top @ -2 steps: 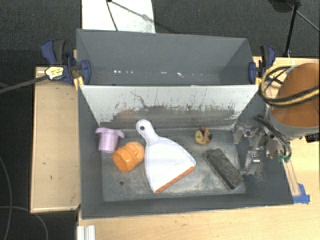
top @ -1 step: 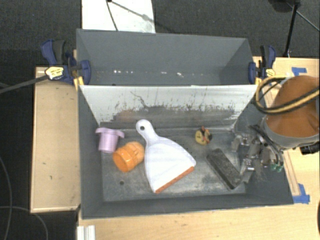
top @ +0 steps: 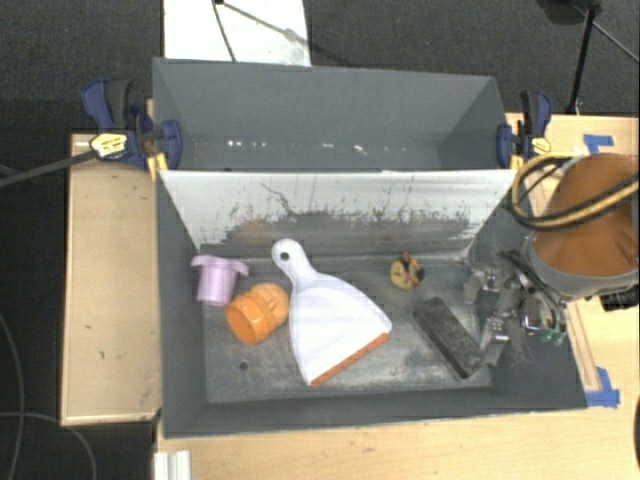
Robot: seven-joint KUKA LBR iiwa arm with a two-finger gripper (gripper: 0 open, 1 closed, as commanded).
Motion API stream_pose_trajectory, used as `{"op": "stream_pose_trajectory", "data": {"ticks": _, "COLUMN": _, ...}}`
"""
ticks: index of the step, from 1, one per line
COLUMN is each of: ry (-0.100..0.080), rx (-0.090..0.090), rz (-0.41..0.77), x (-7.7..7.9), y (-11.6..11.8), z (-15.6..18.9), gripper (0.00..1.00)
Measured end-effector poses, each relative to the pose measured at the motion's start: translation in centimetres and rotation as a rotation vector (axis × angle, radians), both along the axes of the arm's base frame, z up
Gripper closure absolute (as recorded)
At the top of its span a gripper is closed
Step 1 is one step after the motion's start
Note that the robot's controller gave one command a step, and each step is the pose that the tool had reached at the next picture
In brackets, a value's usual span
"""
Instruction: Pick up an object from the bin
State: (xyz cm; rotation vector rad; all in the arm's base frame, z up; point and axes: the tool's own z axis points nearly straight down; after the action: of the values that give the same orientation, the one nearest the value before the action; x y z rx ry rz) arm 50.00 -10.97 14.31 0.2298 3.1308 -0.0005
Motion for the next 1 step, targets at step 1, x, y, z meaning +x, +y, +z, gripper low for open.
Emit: {"op": "stream_pose_trajectory", "data": {"ticks": 1, "ry": -0.003, "rx": 0.001, "rz": -0.184, "x": -0.10, "y": 0.17, "z": -6.47, "gripper": 0.00}}
